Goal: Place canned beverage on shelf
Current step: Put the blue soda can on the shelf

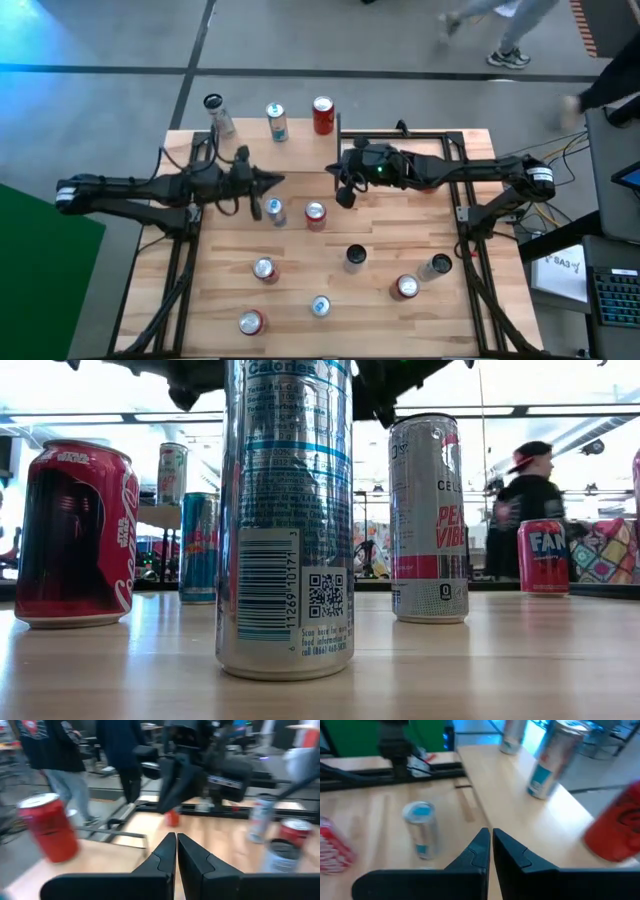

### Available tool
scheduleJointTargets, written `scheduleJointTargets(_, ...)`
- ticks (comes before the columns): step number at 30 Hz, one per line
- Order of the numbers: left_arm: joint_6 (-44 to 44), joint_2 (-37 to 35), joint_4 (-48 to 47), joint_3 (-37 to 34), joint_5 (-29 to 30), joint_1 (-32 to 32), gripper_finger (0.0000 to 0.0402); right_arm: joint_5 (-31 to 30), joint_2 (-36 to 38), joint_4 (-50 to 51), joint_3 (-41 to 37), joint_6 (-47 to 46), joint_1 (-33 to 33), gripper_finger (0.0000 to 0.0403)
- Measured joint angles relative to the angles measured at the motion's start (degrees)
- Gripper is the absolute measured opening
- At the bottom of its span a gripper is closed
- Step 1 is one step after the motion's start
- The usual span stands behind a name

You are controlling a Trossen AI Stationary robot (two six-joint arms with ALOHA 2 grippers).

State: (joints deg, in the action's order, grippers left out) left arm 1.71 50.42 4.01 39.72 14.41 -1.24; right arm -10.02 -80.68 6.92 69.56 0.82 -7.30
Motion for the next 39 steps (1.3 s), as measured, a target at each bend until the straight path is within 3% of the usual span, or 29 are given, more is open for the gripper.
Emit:
scheduleJointTargets(13,0.46,-0.80,-2.05,-0.11,2.80,13.64,0.0000,-0.43,-0.89,-0.11,2.45,-8.06,6.28,0.0012)
scheduleJointTargets(23,2.64,-6.65,0.61,-4.39,3.02,15.43,0.0000,-0.46,-2.97,-3.84,2.45,-7.68,6.46,0.0012)
scheduleJointTargets(28,7.47,-11.30,6.81,-8.94,-1.81,15.42,0.0000,-0.37,-2.90,-6.99,2.47,-7.25,5.19,0.0012)
scheduleJointTargets(39,12.82,-21.34,4.06,-12.73,-1.42,14.88,0.0000,0.05,-7.88,-6.63,8.40,-7.39,3.00,0.0012)
